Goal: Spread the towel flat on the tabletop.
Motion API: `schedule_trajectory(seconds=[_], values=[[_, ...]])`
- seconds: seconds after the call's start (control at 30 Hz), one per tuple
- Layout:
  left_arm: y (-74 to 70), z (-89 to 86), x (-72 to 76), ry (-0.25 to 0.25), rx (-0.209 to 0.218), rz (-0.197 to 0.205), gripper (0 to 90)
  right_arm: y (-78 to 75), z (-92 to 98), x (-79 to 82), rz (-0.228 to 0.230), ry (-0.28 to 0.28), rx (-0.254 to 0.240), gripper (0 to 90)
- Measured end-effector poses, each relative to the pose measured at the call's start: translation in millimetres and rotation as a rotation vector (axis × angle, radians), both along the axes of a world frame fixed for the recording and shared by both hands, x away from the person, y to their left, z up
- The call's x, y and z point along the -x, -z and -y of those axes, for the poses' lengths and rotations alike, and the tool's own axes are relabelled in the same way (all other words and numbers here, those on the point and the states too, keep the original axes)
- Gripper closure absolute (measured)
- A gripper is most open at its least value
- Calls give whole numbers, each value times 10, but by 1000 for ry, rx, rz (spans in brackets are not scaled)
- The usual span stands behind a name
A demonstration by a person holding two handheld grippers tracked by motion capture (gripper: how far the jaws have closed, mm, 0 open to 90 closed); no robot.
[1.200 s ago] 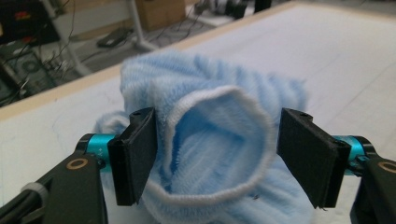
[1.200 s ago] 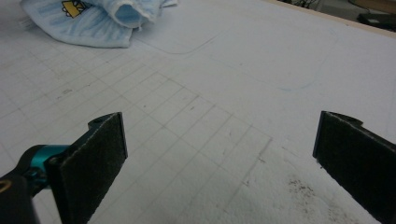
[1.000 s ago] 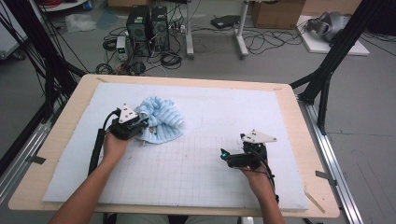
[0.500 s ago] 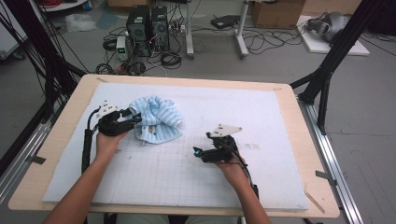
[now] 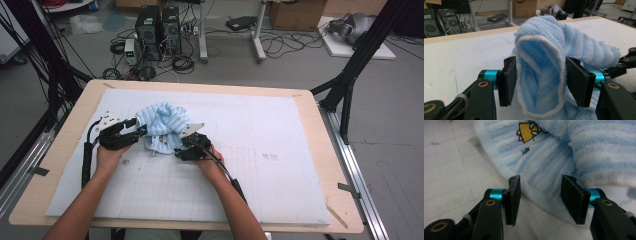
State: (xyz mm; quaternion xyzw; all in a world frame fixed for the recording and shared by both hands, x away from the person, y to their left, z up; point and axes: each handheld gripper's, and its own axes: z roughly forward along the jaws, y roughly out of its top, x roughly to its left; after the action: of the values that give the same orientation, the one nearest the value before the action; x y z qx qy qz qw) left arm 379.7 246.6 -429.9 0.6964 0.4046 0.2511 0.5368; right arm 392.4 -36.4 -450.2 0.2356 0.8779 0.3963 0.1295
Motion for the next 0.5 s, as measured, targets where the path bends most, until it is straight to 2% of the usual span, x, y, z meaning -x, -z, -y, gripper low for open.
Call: schedule_trajectory(seconds=[0.03, 0.07, 0.1, 0.13, 0.2, 0.27, 0.37, 0.43, 0.5], values=[[0, 1, 1, -1, -4, 2, 478, -4, -4, -16, -14, -10, -8, 647], [-1, -1, 2, -1, -10, 2, 498, -8, -7, -9, -10, -9, -3, 727], [-2, -11, 5, 11, -8, 0, 564, -16, -9, 2, -8, -18, 4, 803], [-3, -13, 7, 17, -6, -2, 689, -38, -2, 28, -9, -29, 27, 830], [-16, -16, 20, 24, -18, 8, 789, -52, 48, 57, -19, -44, 28, 833], [-32, -17, 33, 33, -21, 21, 842, -55, 141, 112, -27, -51, 8, 832], [-31, 3, 37, 44, -28, 30, 855, -62, 248, 174, -39, -54, -12, 832], [-25, 25, 36, 57, -38, 26, 861, -82, 383, 253, -51, -59, -14, 832], [-26, 68, 45, 74, -45, 30, 867, -115, 563, 357, -61, -70, -44, 832]])
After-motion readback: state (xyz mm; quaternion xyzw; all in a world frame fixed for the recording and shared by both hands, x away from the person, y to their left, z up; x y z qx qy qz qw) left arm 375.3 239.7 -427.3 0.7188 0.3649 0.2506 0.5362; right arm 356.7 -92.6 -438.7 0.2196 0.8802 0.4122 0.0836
